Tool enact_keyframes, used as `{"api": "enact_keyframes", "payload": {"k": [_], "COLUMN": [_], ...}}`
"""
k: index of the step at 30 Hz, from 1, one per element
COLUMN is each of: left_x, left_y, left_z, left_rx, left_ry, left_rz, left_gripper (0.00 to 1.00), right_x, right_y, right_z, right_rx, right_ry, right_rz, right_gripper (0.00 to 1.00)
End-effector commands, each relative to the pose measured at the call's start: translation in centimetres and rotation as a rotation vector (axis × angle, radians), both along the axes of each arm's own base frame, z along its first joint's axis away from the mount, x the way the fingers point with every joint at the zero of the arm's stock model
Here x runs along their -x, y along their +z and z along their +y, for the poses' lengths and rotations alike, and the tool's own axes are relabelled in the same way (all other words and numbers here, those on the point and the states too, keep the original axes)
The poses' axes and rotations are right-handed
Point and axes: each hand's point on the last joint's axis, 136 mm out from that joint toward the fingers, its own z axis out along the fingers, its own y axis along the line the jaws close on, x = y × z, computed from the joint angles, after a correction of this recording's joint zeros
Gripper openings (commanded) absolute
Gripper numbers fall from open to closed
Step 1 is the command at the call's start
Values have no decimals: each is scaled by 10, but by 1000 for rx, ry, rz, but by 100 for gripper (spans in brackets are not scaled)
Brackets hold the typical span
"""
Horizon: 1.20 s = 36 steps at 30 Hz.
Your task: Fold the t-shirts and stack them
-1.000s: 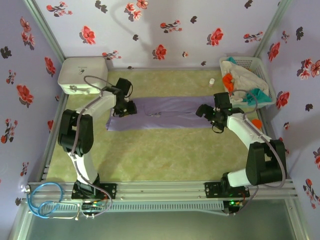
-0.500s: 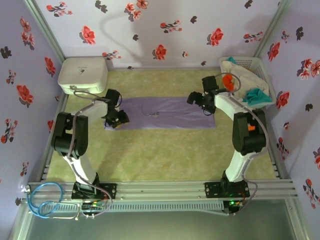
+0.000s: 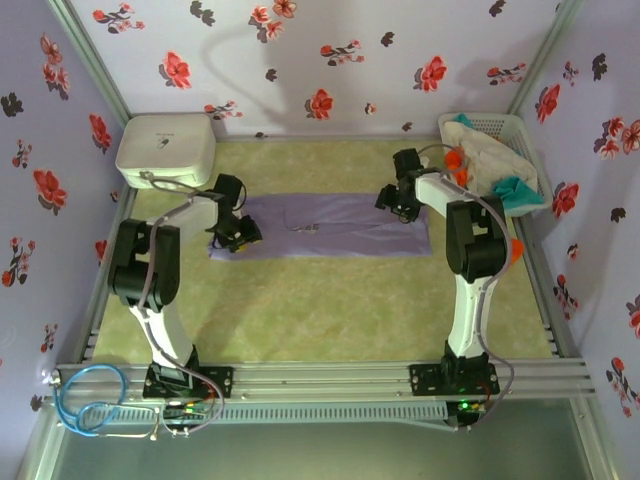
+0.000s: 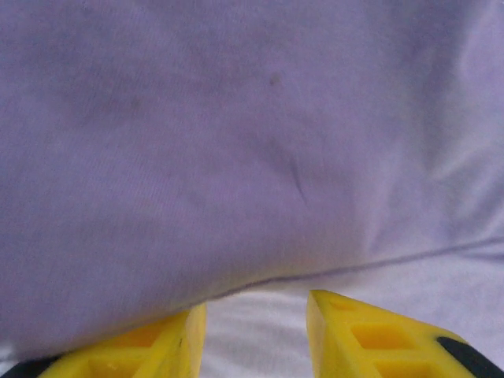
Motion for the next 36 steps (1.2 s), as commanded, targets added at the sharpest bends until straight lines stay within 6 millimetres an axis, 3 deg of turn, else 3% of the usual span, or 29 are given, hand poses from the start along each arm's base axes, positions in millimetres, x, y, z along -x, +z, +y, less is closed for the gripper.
{"api": "enact_keyframes", "payload": {"k": [1, 8, 18, 23, 27, 29, 31, 36], "left_x": [-8, -43, -104, -115, -120, -121, -121, -121], "left_y": [-5, -9, 1, 4, 7, 10, 13, 37], "left_z": [0, -1, -33, -71, -105, -121, -130, -121], "left_rx": [-31, -56, -77, -83, -67, -51, -51, -64], "left_ry": [-36, -73, -166, -243, -291, -317, -333, -349], "left_rz": [45, 53, -15, -26, -56, -68, -72, -109], "left_gripper": [38, 37, 37, 37, 37, 37, 37, 36], "right_x": [34, 94, 212, 262, 296, 306, 306, 285], "right_y": [-26, -25, -40, -42, -41, -39, -35, 4], "right_z": [-3, 17, 76, 125, 180, 203, 213, 199], "right_rx": [73, -47, -135, -156, -197, -214, -209, -105], "right_ry": [32, 43, 69, 144, 273, 332, 365, 409], "right_rz": [139, 226, 311, 324, 341, 348, 334, 196], "right_gripper": [66, 66, 67, 68, 68, 69, 69, 76]}}
